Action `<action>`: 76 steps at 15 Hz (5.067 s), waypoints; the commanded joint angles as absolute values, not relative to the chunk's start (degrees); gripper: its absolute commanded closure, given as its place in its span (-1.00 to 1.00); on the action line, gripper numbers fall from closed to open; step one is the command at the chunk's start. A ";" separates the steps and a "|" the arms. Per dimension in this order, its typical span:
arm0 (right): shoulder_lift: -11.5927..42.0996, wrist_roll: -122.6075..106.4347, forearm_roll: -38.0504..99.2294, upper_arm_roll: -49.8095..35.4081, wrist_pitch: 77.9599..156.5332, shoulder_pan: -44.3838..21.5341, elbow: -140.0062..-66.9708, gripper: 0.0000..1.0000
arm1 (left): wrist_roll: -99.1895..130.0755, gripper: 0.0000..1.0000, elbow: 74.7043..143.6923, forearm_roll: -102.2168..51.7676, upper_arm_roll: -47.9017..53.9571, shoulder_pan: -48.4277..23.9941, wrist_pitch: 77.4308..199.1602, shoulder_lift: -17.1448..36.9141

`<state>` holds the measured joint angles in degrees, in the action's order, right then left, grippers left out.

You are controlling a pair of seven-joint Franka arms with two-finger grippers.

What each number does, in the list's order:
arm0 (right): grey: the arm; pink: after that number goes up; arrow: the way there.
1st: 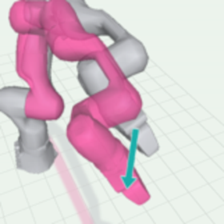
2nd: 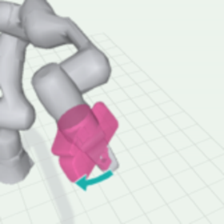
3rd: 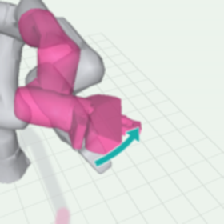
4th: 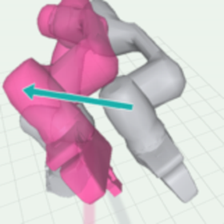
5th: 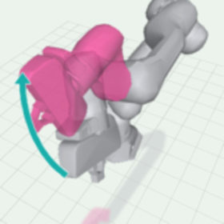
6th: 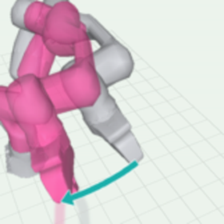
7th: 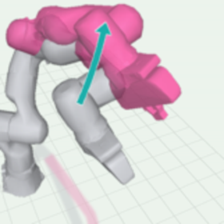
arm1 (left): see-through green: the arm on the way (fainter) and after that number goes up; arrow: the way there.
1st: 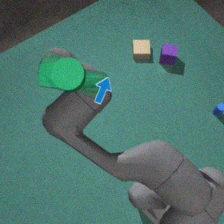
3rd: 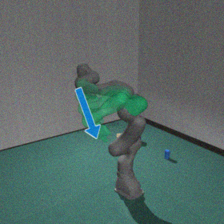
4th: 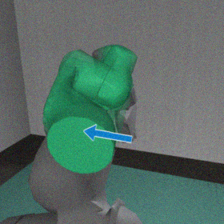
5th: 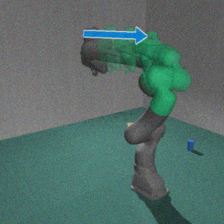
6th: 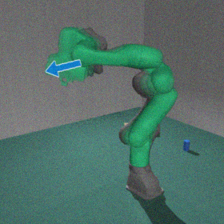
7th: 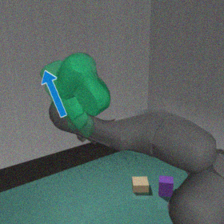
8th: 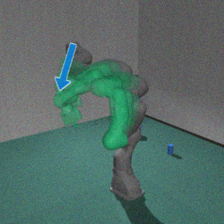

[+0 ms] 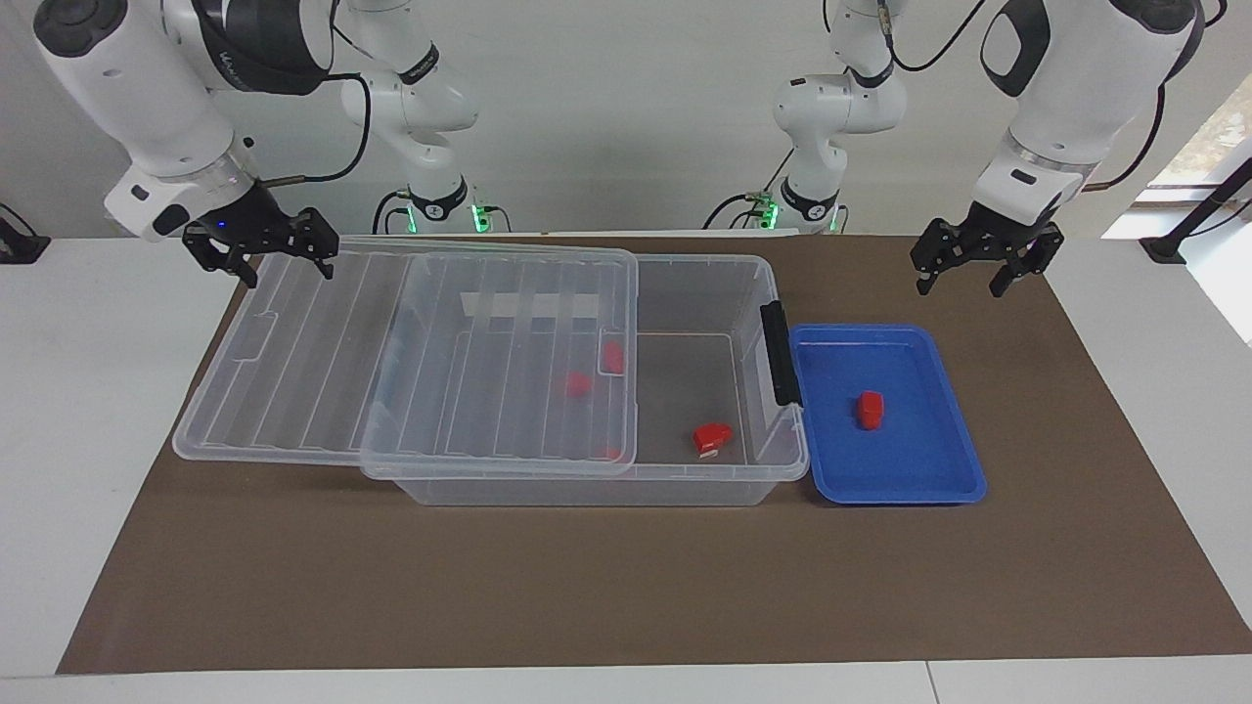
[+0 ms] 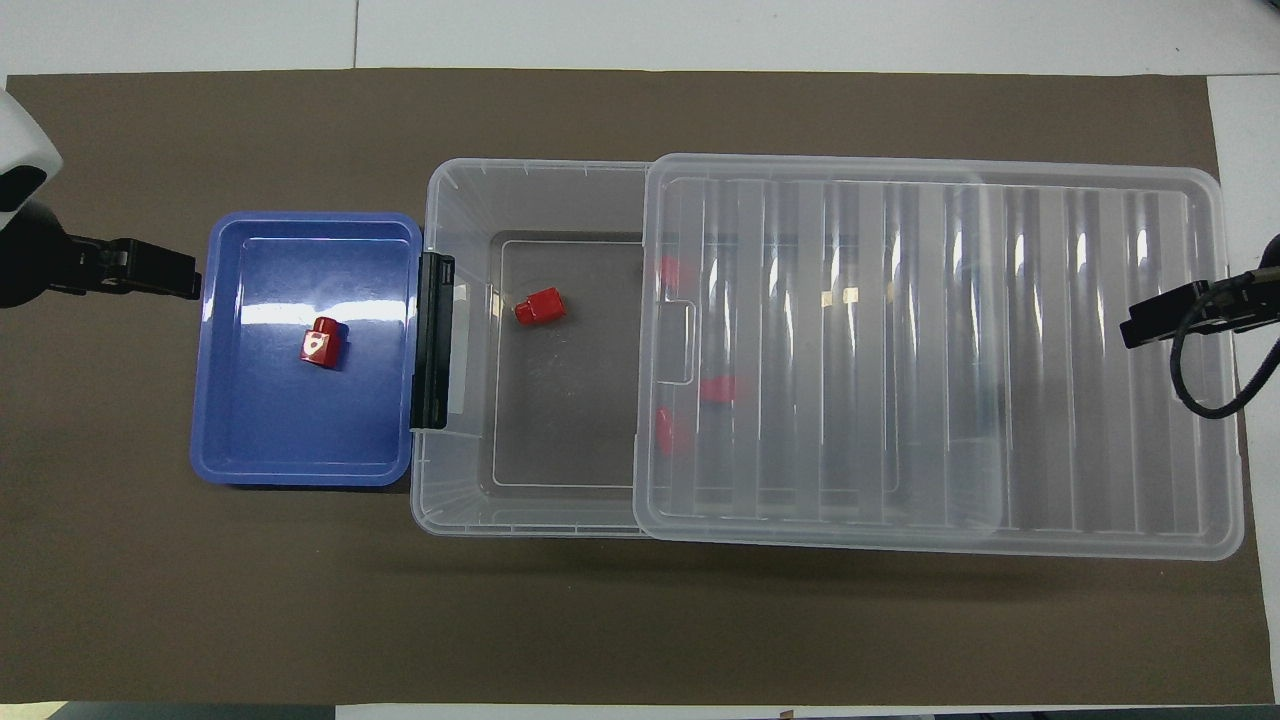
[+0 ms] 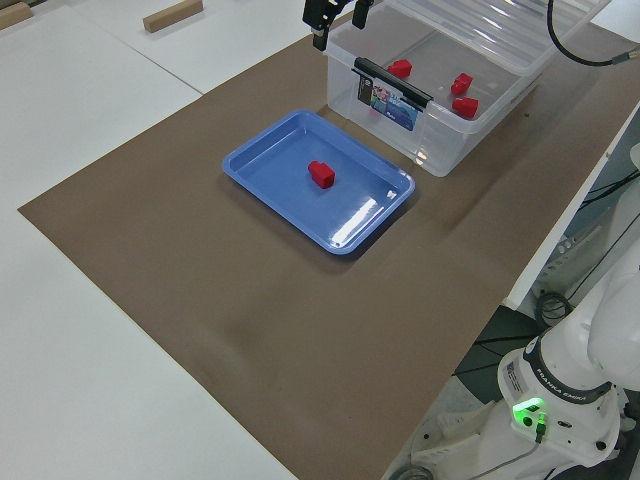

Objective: Place red block in blue tray from box
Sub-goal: 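Release the red block into the blue tray and withdraw the left gripper, then slide the clear lid back over the box with the right gripper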

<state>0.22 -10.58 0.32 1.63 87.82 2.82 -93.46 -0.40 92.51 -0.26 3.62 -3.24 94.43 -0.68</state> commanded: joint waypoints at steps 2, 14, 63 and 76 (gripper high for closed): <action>-1.23 -10.90 -0.62 1.23 89.47 4.30 -95.80 -1.00 | -1.05 -1.00 91.93 -0.18 2.90 -2.03 91.58 -0.79; 1.04 -35.14 -1.93 1.32 103.79 18.35 -102.48 0.63 | -0.62 -1.00 92.29 -0.09 2.90 -1.23 92.02 -0.88; 1.41 -9.06 0.53 0.97 115.58 -0.26 -113.91 1.00 | -0.62 -1.00 92.29 -0.09 2.90 -1.23 92.02 -0.88; 1.32 -5.18 0.53 0.97 115.49 -3.25 -113.82 1.00 | -0.62 -1.00 92.29 -0.09 2.90 -1.23 92.02 -0.88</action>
<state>2.34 -5.60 -0.38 1.17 113.85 -3.58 -111.91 -0.41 92.30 -0.26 2.80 -1.52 92.57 -0.68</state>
